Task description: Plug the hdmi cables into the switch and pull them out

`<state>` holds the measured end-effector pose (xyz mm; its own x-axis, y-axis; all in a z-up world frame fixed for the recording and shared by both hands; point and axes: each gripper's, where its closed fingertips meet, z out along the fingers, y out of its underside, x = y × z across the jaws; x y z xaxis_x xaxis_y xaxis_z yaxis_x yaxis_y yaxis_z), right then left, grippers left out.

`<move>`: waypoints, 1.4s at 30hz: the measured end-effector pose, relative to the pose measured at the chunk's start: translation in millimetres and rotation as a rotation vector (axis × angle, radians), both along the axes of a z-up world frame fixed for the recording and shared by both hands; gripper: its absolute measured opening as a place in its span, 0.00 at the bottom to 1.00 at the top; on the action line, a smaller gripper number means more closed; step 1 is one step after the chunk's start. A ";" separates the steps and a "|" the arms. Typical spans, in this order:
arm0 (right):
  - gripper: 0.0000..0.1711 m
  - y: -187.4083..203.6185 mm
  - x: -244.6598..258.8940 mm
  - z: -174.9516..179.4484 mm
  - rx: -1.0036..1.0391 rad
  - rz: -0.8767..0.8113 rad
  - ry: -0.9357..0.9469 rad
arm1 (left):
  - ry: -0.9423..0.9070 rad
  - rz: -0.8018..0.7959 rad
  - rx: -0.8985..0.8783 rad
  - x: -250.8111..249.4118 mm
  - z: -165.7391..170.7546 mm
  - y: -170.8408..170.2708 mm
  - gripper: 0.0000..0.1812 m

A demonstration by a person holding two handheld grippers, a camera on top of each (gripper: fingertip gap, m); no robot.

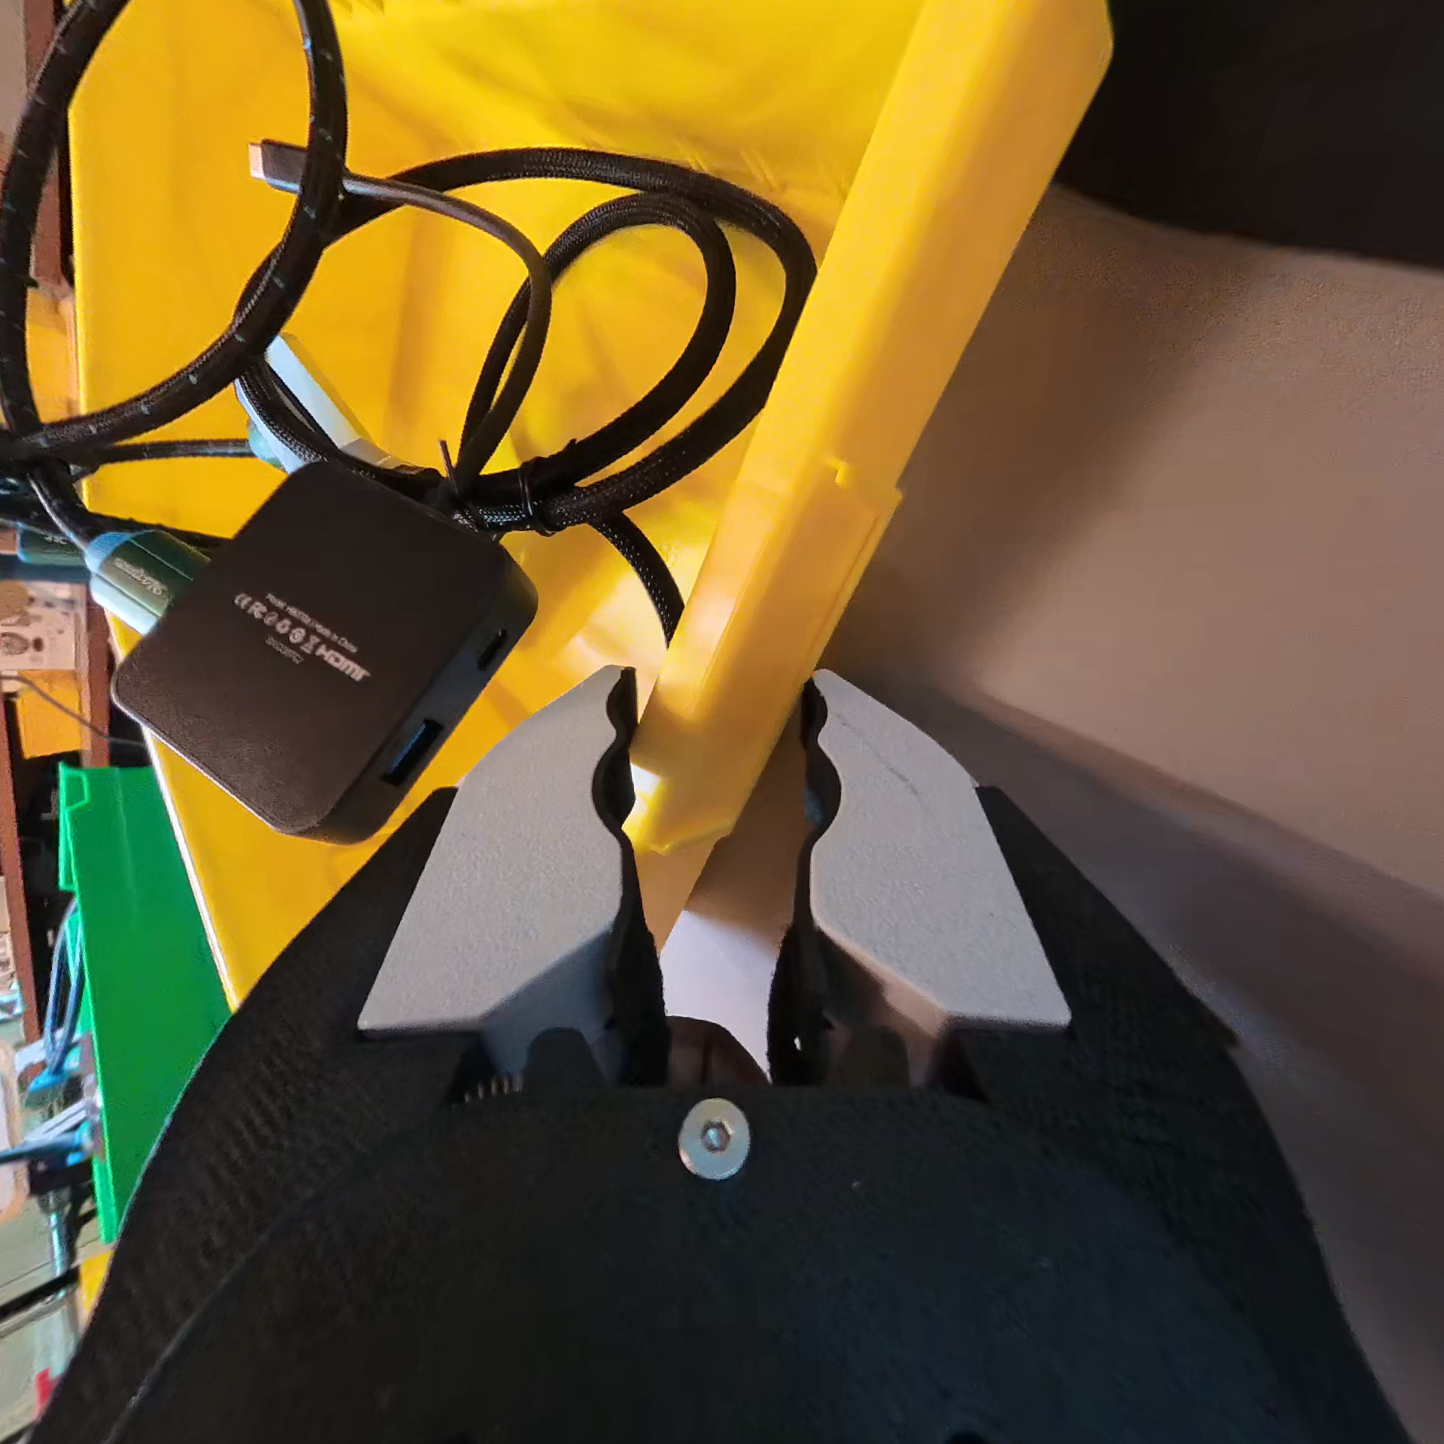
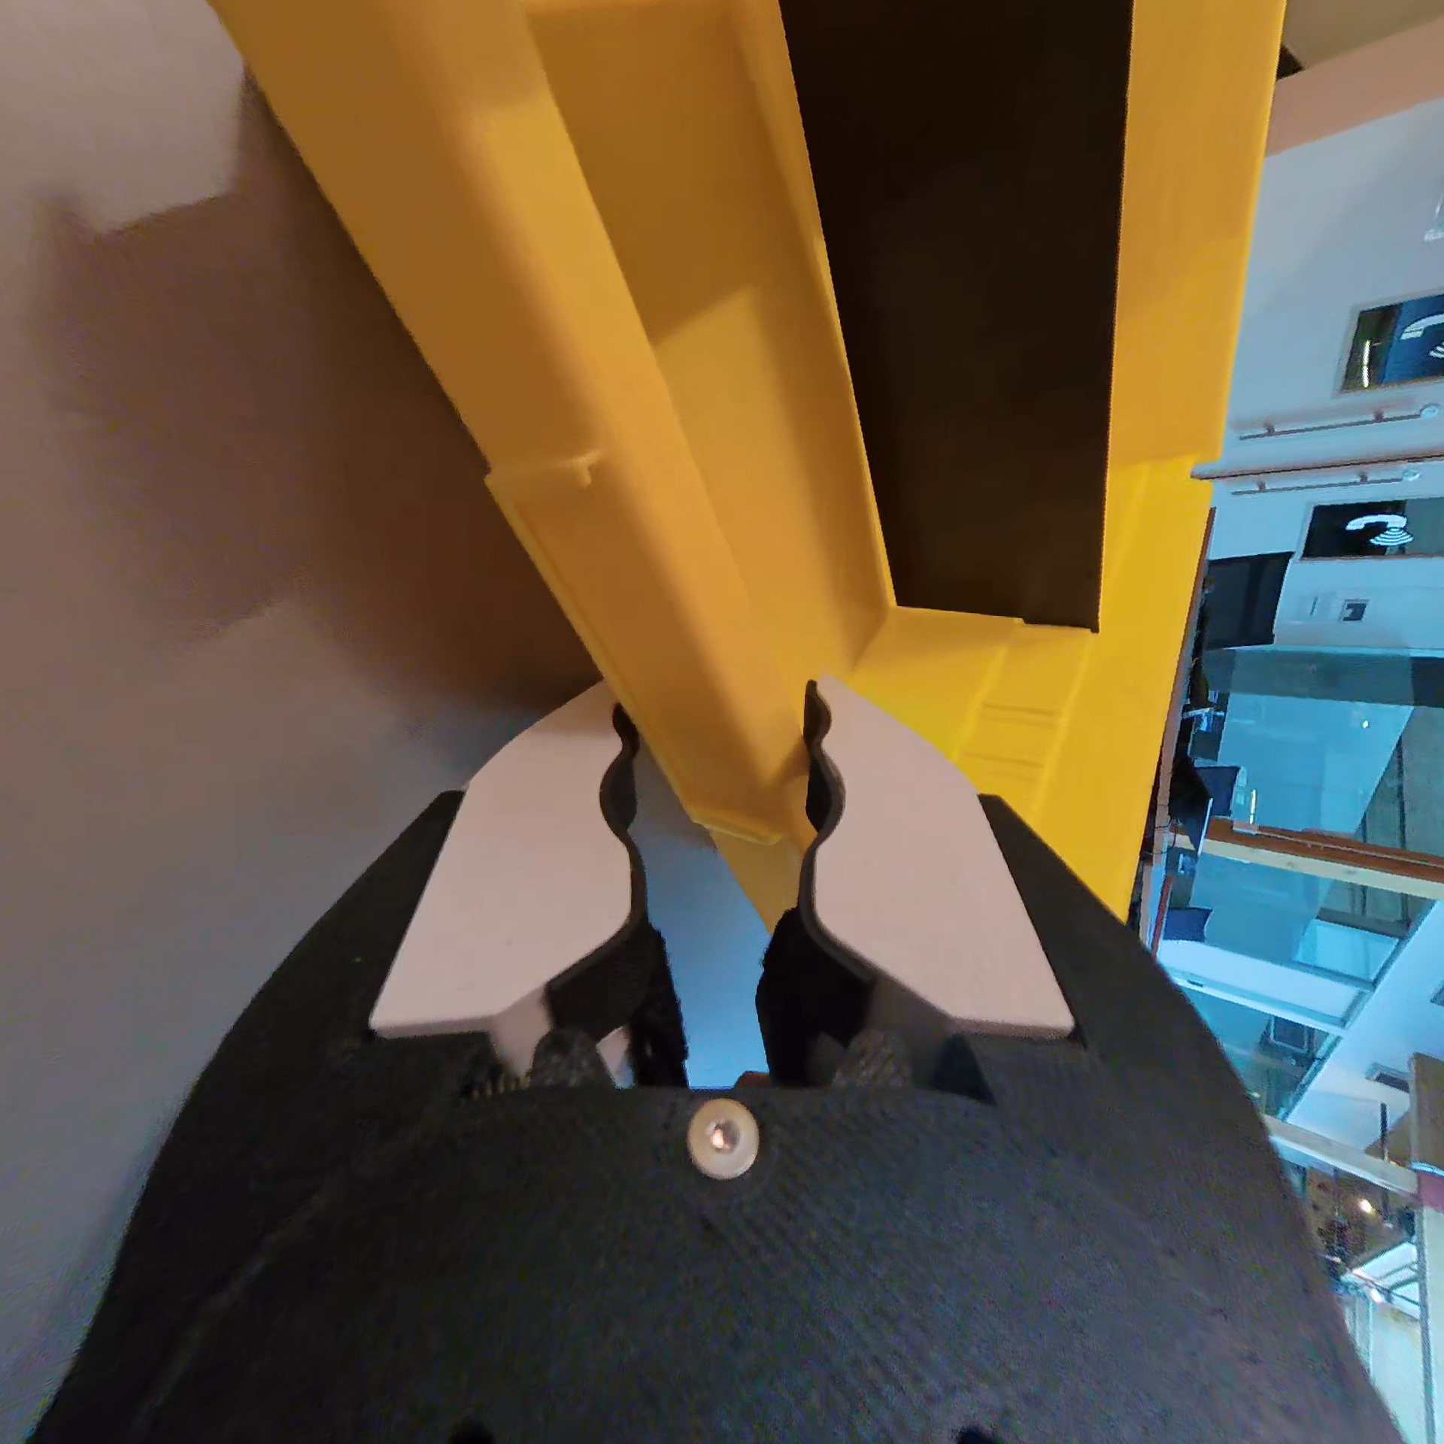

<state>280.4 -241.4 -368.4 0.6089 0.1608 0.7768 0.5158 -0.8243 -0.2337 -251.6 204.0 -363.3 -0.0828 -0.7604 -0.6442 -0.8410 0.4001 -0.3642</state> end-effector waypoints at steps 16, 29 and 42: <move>0.24 -69.3 -19.4 -0.8 -0.007 0.034 0.118 | -0.007 -0.043 0.012 -86.7 1.1 -45.3 0.21; 0.36 -57.0 -74.0 49.6 0.354 0.187 0.446 | -0.416 0.089 -0.461 -91.7 61.3 -90.4 0.40; 0.35 -44.8 -90.2 111.9 0.621 0.352 0.269 | -0.884 0.627 -0.591 -76.2 75.3 -4.3 0.41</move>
<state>190.2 -286.2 -256.6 0.7837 -0.0375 0.6200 0.5834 -0.2979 -0.7556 -327.8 199.7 -288.0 0.6905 -0.7049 0.1625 -0.2008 -0.4026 -0.8931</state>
